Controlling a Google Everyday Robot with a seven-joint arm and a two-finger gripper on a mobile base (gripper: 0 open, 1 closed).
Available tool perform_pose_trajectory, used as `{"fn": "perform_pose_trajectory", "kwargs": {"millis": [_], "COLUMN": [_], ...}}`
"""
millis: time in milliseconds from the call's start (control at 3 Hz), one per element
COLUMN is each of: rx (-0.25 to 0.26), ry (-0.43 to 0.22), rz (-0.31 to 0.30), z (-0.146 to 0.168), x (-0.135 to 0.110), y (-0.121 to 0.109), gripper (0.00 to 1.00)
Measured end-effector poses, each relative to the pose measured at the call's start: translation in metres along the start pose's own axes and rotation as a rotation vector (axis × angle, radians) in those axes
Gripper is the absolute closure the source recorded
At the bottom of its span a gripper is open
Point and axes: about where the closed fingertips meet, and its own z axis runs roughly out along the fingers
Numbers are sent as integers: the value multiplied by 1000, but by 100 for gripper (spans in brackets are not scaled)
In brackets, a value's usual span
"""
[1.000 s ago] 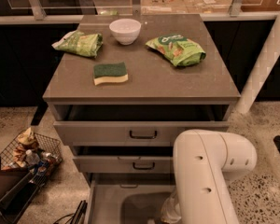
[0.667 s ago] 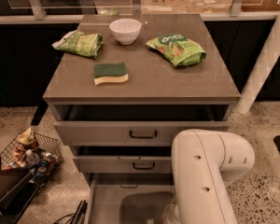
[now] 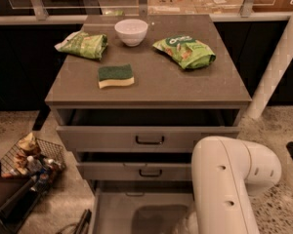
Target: Open bottom drawer
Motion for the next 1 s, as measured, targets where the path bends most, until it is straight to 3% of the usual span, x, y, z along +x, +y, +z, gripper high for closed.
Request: {"fn": "perform_pose_trajectory", "kwargs": {"millis": [333,1000], "rx": [0,4], "ry": [0,-82], "rz": [0,-41], "z": [0,-12], "x": [0,-2], "y": [-1,21], "gripper": [100,100]}}
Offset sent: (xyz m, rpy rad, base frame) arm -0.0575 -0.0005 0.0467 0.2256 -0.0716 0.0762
